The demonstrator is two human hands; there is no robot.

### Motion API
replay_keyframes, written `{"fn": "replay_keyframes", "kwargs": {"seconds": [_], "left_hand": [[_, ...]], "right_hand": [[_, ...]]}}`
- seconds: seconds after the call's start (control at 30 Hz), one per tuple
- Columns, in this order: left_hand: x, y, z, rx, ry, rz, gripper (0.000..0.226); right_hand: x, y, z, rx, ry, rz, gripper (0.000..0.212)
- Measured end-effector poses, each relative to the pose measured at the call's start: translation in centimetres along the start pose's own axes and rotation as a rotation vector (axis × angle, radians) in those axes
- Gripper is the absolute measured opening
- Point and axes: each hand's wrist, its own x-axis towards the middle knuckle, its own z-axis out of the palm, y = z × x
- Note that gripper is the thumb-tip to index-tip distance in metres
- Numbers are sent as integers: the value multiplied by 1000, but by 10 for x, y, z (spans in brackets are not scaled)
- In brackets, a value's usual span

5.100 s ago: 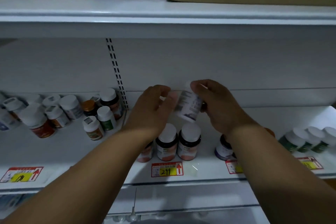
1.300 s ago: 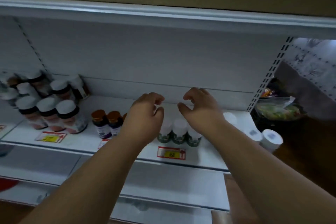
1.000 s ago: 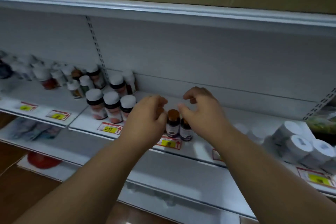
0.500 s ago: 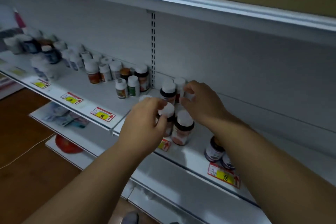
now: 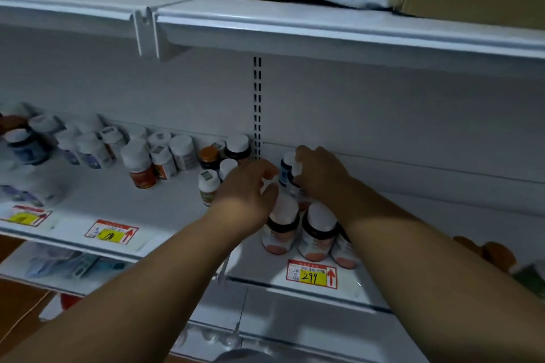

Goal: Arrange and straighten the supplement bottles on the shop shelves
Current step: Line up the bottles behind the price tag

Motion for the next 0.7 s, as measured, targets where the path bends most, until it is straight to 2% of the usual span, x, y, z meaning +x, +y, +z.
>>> {"fn": "replay_keyframes", "kwargs": {"seconds": [0.07, 0.17, 0.27, 0.37, 0.43, 0.5, 0.6, 0.63, 0.7], "left_hand": [[9, -9, -3, -52, -51, -38, 21], [20, -19, -7, -128, -84, -120, 22], [29, -25, -14, -176, -74, -150, 26], [35, -25, -20, -226, -70, -153, 29], [36, -23, -23, -246, -51, -142, 35], [33, -19, -29, -293, -22, -124, 44], [22, -14, -43, -328, -14, -53, 62], [17, -14, -47, -330, -11, -42, 61], [8, -17, -55, -369, 20, -70, 44]], "right_hand": [[0, -1, -2, 22, 3, 13, 14], [4, -2, -12, 166, 26, 81, 27], [11, -5, -31, 336, 110, 196, 27], [14, -14, -47, 478, 227, 228, 24], [12, -25, -55, 666, 272, 262, 32], [6, -38, -59, 826, 257, 315, 46], [-2, -55, -61, 971, 191, 326, 47], [-5, -61, -62, 1030, 162, 324, 49], [-9, -71, -63, 1111, 101, 326, 56]]}}
